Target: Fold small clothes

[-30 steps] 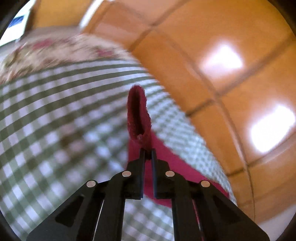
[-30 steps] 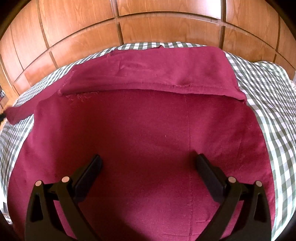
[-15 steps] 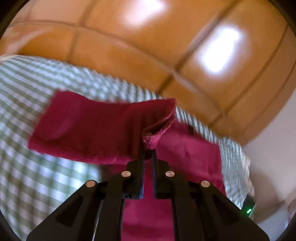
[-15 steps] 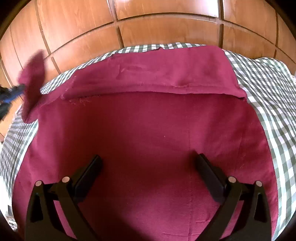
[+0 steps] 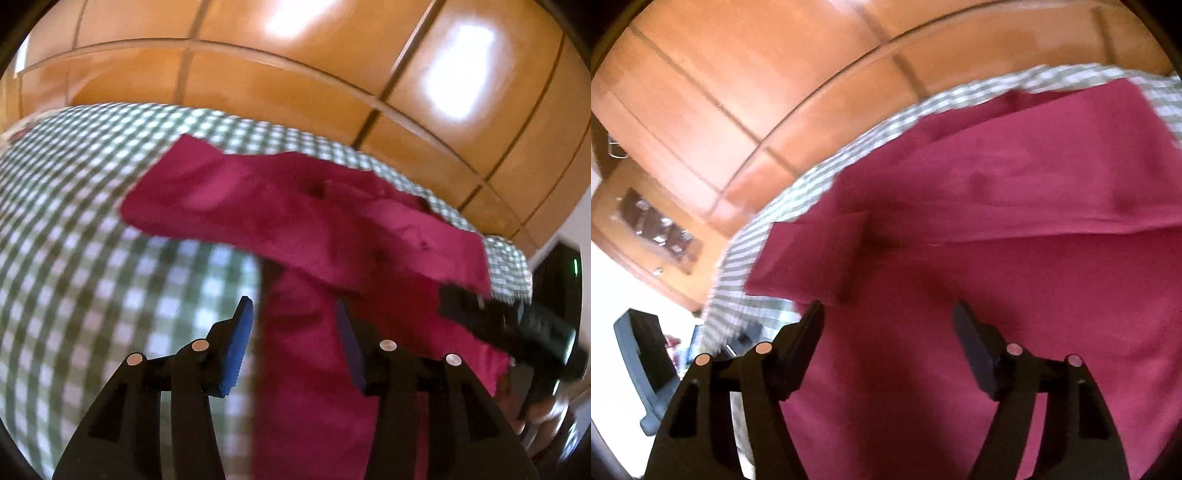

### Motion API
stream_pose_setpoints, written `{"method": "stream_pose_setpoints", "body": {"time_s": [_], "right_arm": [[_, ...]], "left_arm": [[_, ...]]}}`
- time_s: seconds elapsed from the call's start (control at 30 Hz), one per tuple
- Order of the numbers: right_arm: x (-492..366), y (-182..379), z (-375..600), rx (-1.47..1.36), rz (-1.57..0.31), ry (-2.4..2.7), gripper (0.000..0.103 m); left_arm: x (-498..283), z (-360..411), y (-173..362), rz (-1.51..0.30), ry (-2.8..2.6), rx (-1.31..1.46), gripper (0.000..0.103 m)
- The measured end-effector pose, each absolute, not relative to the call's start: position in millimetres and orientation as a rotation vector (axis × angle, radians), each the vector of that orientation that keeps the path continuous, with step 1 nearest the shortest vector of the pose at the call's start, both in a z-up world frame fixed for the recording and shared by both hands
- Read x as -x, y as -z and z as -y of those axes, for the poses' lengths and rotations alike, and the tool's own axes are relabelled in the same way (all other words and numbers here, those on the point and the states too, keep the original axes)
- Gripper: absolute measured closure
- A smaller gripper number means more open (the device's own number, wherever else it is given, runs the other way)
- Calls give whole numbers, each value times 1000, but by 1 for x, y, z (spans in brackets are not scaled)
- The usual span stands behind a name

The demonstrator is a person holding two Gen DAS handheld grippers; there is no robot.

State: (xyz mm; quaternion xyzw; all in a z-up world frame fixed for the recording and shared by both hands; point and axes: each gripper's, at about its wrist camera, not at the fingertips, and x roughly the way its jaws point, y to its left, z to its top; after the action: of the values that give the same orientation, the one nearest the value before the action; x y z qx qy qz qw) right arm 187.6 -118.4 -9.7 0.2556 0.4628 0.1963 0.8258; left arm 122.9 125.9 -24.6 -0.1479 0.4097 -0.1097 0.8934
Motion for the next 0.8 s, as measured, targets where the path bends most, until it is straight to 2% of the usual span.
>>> {"method": "stream_pose_setpoints", "body": {"time_s": [0.07,0.13,0.17,0.23,0.3,0.57,0.7,0.8], "right_arm": [[-205,16,95,-525,-1021,-429,38],[-225,30,71,-506,-1085,-432,42],[-231,33,63,-478,-1093,-422,50],[-240,27,51,-388,-1096,-403,98],[-243,6,55,-389,-1056,-417,98],[-233,-106,119,-322,-754,-392,98],[-225,-122,162,-297,-690,-307,98],[-223,-109,204,-305,-694,-205,98]], "left_arm": [[-119,-137,30,-865,196,314,58],[-118,-144,35,-877,176,331,50],[-119,-148,37,-879,163,341,44],[-121,-152,38,-880,149,367,44],[-124,-152,38,-877,129,370,38],[-156,-131,40,-898,47,357,35],[-180,-119,42,-915,8,342,35],[-198,-119,49,-944,-57,322,35]]}}
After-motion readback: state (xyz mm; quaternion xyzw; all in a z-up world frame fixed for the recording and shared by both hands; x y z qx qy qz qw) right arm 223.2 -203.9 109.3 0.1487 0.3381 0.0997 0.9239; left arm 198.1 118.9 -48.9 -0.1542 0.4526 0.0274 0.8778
